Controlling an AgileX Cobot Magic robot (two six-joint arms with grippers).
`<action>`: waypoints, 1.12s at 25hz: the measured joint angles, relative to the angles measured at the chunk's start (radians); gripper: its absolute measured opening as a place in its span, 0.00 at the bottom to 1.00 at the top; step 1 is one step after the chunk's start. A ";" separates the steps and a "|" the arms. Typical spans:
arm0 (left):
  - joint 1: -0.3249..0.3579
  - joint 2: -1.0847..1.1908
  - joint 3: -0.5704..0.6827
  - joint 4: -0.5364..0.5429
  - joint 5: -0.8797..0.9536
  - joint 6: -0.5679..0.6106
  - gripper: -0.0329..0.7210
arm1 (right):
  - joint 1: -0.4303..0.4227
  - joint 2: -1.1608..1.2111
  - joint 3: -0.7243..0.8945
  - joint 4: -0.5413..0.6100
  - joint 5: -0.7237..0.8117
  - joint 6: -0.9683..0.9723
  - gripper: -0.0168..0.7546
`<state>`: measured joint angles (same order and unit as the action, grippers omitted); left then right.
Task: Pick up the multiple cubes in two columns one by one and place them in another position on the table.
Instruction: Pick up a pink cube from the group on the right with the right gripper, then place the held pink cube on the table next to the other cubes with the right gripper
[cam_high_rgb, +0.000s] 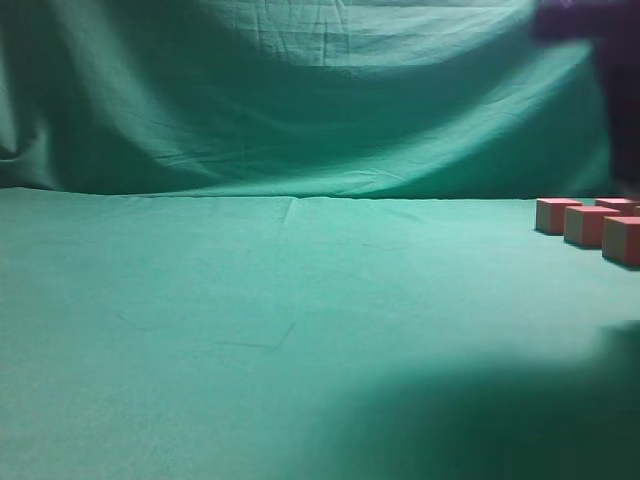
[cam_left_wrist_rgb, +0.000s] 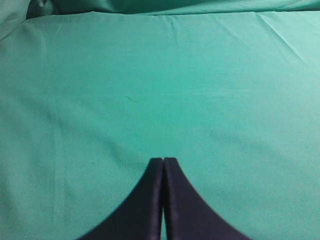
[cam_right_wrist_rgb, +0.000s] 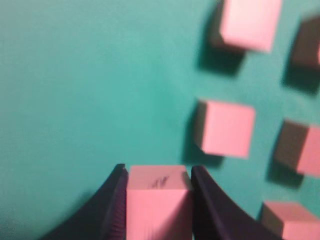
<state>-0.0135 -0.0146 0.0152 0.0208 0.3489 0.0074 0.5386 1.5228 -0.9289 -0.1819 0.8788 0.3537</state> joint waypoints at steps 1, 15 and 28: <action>0.000 0.000 0.000 0.000 0.000 0.000 0.04 | 0.010 -0.002 -0.049 0.013 0.020 -0.028 0.38; 0.000 0.000 0.000 0.000 0.000 0.000 0.04 | 0.028 0.252 -0.657 0.088 0.315 -0.495 0.38; 0.000 0.000 0.000 0.000 0.000 0.000 0.04 | 0.028 0.543 -0.803 0.183 0.228 -0.684 0.38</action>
<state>-0.0135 -0.0146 0.0152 0.0208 0.3489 0.0074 0.5663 2.0662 -1.7318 0.0013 1.1064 -0.3306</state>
